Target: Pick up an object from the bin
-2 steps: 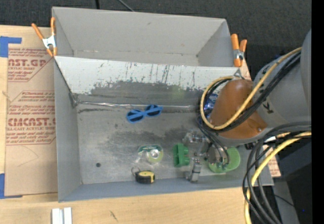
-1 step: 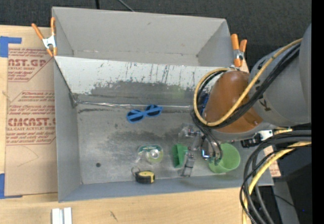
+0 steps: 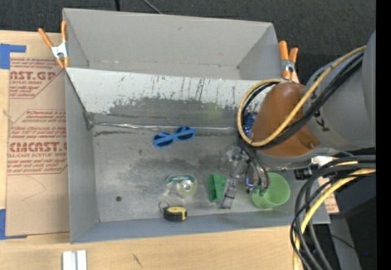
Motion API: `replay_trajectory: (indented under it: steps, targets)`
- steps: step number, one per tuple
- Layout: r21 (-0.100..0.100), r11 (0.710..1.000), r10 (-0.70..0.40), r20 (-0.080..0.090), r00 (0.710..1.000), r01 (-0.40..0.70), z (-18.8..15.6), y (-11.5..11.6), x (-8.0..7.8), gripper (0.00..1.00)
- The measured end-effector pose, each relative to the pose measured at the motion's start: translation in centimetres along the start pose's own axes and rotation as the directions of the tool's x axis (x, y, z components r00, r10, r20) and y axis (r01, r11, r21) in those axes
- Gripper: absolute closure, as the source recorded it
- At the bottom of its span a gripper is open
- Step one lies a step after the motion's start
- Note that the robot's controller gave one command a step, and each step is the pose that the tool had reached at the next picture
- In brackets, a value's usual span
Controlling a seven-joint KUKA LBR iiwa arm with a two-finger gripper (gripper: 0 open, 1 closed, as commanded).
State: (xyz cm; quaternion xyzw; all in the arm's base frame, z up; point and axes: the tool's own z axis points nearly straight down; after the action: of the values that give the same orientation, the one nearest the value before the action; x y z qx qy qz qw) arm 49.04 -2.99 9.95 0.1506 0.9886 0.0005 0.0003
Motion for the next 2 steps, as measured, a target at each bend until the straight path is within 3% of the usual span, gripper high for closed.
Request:
replay_trajectory:
  steps: [1, 2]
  targets:
    - [0.001, 0.993, 0.119, -0.004, 0.993, -0.119, 3.1, 0.0, 1.2, 0.00]
    - [0.001, 0.959, 0.285, 0.000, 0.959, -0.285, 3.0, 2.3, 0.4, 0.00]
